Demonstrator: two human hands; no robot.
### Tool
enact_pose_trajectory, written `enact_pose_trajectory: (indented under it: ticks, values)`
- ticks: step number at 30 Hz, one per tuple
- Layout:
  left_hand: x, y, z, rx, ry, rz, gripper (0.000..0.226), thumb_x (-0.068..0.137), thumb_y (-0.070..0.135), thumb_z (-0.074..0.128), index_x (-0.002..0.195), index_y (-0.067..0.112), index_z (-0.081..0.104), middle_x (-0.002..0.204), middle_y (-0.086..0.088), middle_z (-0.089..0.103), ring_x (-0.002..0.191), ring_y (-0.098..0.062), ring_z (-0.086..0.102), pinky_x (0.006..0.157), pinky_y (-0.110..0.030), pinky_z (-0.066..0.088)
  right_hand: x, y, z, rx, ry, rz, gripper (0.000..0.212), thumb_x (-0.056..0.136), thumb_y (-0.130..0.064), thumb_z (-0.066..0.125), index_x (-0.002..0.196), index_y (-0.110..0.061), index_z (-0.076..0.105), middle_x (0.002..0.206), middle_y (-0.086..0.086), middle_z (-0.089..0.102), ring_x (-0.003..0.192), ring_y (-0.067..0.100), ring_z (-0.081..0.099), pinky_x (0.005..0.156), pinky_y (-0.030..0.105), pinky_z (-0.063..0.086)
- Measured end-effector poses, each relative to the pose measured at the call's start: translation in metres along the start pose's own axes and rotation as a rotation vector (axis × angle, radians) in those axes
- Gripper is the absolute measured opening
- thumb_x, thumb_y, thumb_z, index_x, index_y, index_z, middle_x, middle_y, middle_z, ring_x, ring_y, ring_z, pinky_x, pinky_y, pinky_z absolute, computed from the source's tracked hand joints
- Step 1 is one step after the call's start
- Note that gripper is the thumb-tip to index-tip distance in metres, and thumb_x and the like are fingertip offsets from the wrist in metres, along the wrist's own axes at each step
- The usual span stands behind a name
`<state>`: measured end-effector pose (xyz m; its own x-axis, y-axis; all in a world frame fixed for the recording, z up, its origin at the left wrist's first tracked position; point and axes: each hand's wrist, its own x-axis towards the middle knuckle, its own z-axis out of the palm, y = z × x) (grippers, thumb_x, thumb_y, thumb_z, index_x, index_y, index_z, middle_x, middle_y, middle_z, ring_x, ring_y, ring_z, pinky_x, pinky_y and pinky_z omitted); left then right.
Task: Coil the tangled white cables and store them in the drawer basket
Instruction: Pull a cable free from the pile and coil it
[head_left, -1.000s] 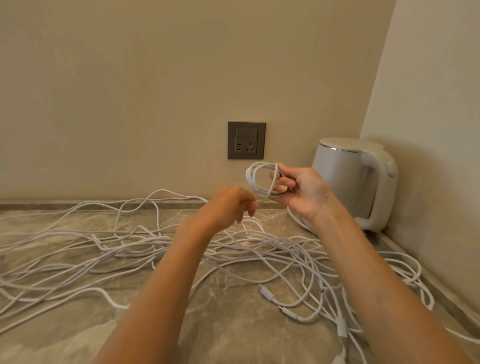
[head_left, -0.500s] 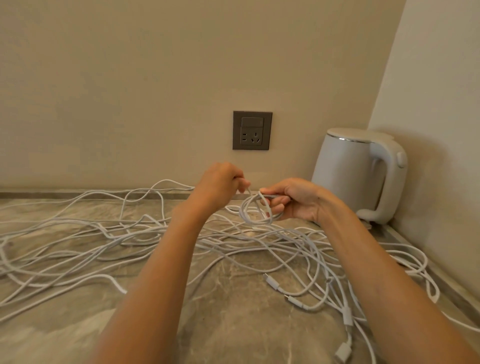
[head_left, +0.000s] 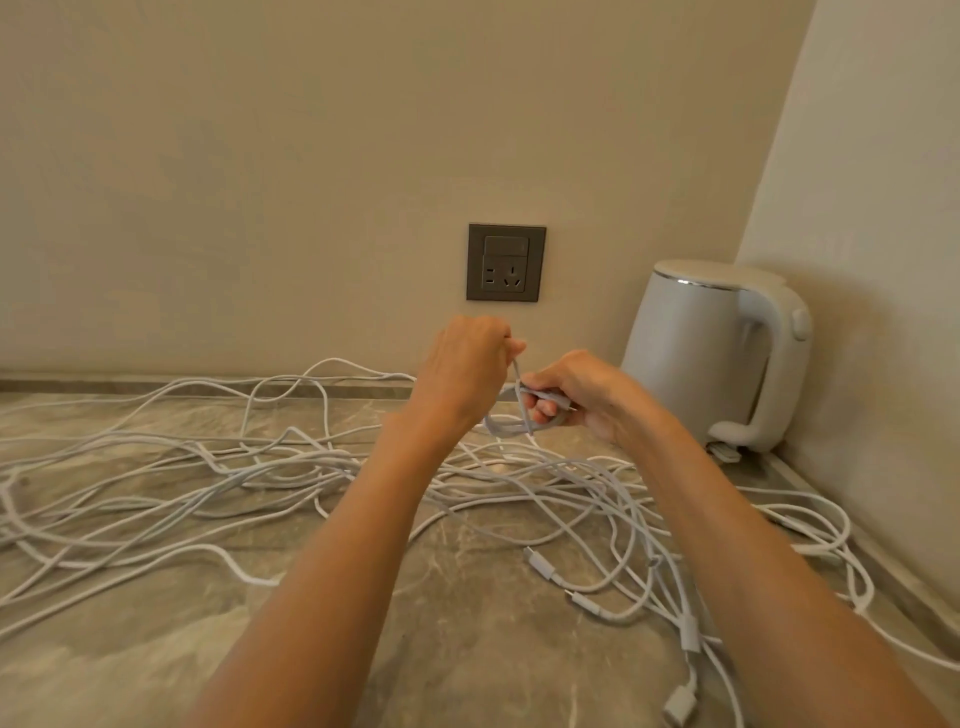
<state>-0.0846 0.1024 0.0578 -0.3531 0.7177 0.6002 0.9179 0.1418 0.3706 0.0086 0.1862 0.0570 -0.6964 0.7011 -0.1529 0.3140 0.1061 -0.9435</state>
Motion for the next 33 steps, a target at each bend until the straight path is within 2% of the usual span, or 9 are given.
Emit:
enact_pose_trajectory:
  ticks: [3, 4, 7, 9, 12, 18, 24, 29, 33]
  values:
    - [-0.001, 0.008, 0.001, -0.046, 0.049, -0.027, 0.029, 0.097, 0.019, 0.044, 0.082, 0.001, 0.061, 0.087, -0.018, 0.064, 0.08, -0.032, 0.056, 0.065, -0.034, 0.036, 0.004, 0.0, 0.004, 0.01, 0.153, -0.088, 0.035, 0.094, -0.005, 0.048, 0.059, -0.007, 0.054, 0.052, 0.004, 0.047, 0.051, 0.013, 0.043, 0.058, 0.021, 0.038]
    - [-0.001, 0.011, 0.001, -0.079, 0.047, -0.04, 0.029, 0.097, 0.018, 0.043, 0.083, 0.0, 0.06, 0.087, -0.018, 0.063, 0.081, -0.033, 0.055, 0.065, -0.034, 0.035, 0.005, 0.001, 0.005, 0.052, 0.192, -0.127, 0.036, 0.093, -0.004, 0.047, 0.057, -0.007, 0.053, 0.051, 0.004, 0.046, 0.051, 0.013, 0.043, 0.055, 0.02, 0.038]
    - [-0.001, 0.016, 0.004, -0.187, -0.001, -0.074, 0.028, 0.096, 0.014, 0.042, 0.082, -0.002, 0.06, 0.079, -0.018, 0.063, 0.078, -0.034, 0.055, 0.068, -0.037, 0.039, 0.009, 0.004, 0.004, 0.288, 0.253, -0.193, 0.034, 0.093, -0.004, 0.048, 0.061, -0.007, 0.056, 0.055, 0.004, 0.048, 0.052, 0.012, 0.044, 0.063, 0.026, 0.038]
    - [-0.003, 0.017, 0.006, -0.275, -0.062, -0.083, 0.03, 0.095, 0.013, 0.042, 0.07, 0.004, 0.056, 0.06, -0.01, 0.058, 0.062, -0.025, 0.055, 0.065, -0.035, 0.042, 0.01, 0.005, 0.002, 0.47, 0.236, -0.171, 0.031, 0.095, -0.007, 0.048, 0.066, -0.007, 0.057, 0.054, 0.002, 0.049, 0.051, 0.009, 0.045, 0.064, 0.025, 0.038]
    - [-0.004, 0.018, 0.008, -0.307, -0.166, -0.09, 0.034, 0.096, 0.018, 0.043, 0.064, 0.014, 0.054, 0.054, -0.002, 0.057, 0.045, -0.004, 0.047, 0.058, -0.026, 0.041, 0.011, 0.004, -0.007, 0.647, 0.229, -0.157, 0.028, 0.097, -0.011, 0.048, 0.071, -0.008, 0.058, 0.045, -0.003, 0.05, 0.054, 0.01, 0.048, 0.073, 0.03, 0.042]
    - [-0.004, 0.013, 0.01, -0.353, -0.201, -0.124, 0.032, 0.095, 0.019, 0.048, 0.065, 0.015, 0.06, 0.05, 0.003, 0.056, 0.037, 0.0, 0.045, 0.054, -0.021, 0.04, 0.006, -0.001, -0.018, 0.899, 0.062, -0.164, 0.026, 0.097, -0.011, 0.045, 0.074, -0.007, 0.056, 0.042, -0.001, 0.046, 0.058, 0.014, 0.043, 0.073, 0.036, 0.045]
    - [-0.002, 0.004, 0.009, -0.367, -0.17, -0.152, 0.025, 0.094, 0.019, 0.052, 0.079, 0.007, 0.069, 0.054, 0.004, 0.058, 0.04, 0.006, 0.047, 0.054, -0.019, 0.037, 0.003, -0.002, -0.02, 1.001, -0.057, -0.127, 0.022, 0.096, -0.008, 0.043, 0.079, -0.004, 0.056, 0.041, 0.002, 0.042, 0.048, 0.011, 0.042, 0.079, 0.036, 0.045]
    - [-0.002, -0.001, 0.013, -0.404, -0.147, -0.164, 0.015, 0.093, 0.015, 0.053, 0.095, 0.005, 0.063, 0.063, -0.001, 0.063, 0.049, -0.002, 0.05, 0.062, -0.026, 0.043, 0.002, 0.0, -0.021, 1.015, -0.116, -0.112, 0.02, 0.096, -0.007, 0.041, 0.085, -0.003, 0.056, 0.041, 0.0, 0.035, 0.039, 0.008, 0.038, 0.079, 0.034, 0.045]
    - [-0.002, 0.0, 0.011, -0.373, -0.112, -0.075, 0.015, 0.092, 0.012, 0.054, 0.104, 0.009, 0.062, 0.077, -0.005, 0.066, 0.058, -0.004, 0.052, 0.061, -0.024, 0.042, -0.001, -0.001, -0.026, 1.006, -0.156, -0.096, 0.018, 0.096, -0.007, 0.039, 0.089, -0.002, 0.055, 0.04, -0.001, 0.033, 0.04, 0.006, 0.033, 0.079, 0.034, 0.046]
